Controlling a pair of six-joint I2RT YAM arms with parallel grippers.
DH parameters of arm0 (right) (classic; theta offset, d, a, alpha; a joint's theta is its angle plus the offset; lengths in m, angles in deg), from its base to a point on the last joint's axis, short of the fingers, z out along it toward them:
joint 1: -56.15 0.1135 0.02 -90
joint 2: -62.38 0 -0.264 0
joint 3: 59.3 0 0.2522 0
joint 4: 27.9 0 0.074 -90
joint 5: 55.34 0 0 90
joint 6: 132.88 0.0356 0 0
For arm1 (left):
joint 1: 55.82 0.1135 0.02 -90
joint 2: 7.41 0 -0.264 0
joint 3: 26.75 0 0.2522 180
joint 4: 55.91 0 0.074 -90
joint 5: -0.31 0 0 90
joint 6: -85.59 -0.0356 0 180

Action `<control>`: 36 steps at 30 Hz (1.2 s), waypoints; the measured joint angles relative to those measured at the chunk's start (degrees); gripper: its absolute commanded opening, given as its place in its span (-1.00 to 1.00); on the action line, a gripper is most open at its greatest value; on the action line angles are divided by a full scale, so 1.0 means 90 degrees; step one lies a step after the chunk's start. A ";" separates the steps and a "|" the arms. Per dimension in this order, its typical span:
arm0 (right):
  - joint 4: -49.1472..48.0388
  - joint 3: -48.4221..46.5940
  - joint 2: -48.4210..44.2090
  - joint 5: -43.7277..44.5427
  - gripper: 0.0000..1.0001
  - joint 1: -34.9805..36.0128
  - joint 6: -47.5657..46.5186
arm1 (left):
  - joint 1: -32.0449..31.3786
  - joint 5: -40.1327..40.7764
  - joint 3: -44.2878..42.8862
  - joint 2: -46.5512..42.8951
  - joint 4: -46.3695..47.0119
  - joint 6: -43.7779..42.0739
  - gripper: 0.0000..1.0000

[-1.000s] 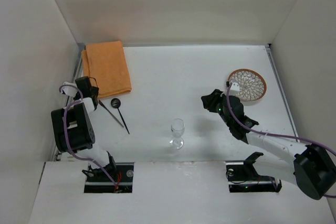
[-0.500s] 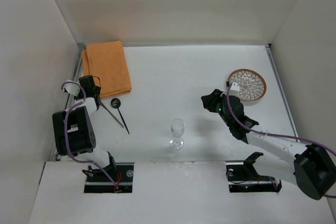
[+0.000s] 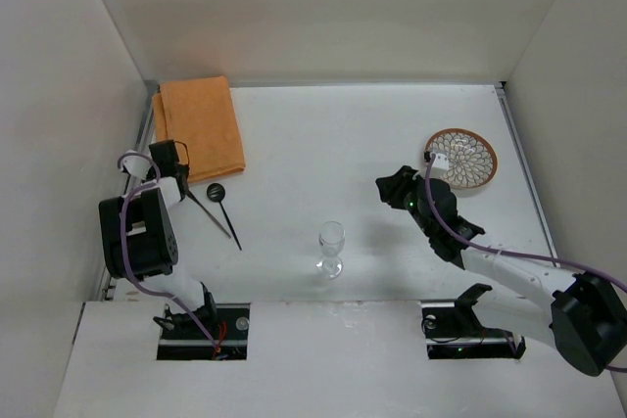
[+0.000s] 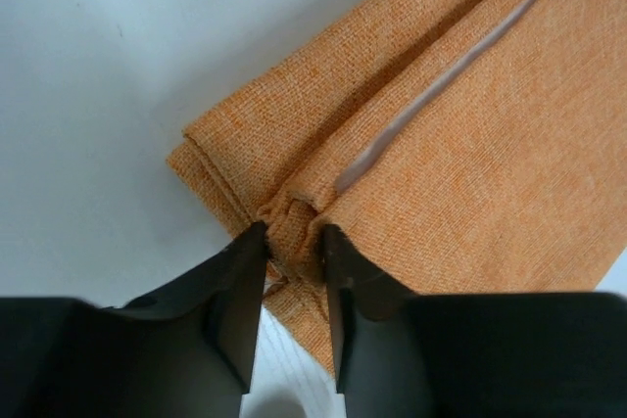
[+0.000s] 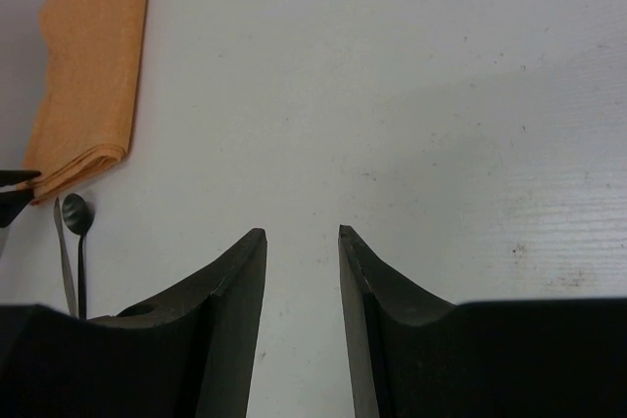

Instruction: Set the dinner table for one person

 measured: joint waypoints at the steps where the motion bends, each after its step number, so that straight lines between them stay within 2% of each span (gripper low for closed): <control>1: 0.0000 0.0000 0.0000 0.0000 -0.17 0.0000 0.0000 | 0.0000 -0.0007 -0.0044 0.0027 -0.0022 0.0005 -0.68; 4: 0.0000 0.0000 0.0000 0.0000 -0.17 0.0000 0.0000 | 0.0000 -0.0032 -0.0129 0.0034 -0.0063 0.0002 -0.82; 11: 0.0000 0.0000 0.0007 0.0000 -0.17 0.0000 0.0000 | -0.0002 -0.0029 -0.0165 0.0032 -0.0092 -0.0034 -0.99; 18: 0.0000 0.0000 0.0010 0.0000 -0.17 0.0000 0.0002 | -0.0321 0.0155 -0.0194 -0.0090 -0.0102 -0.0163 -1.00; 28: -0.0005 0.0000 0.0012 0.0000 -0.17 0.0000 0.0005 | -0.2339 0.0306 -0.1620 -0.0114 0.0172 -0.1059 -1.00; 36: -0.0041 0.0002 0.0012 0.0002 -0.17 0.0000 0.0027 | -0.3864 -0.0699 -0.2975 0.1319 0.0879 -0.2385 -1.00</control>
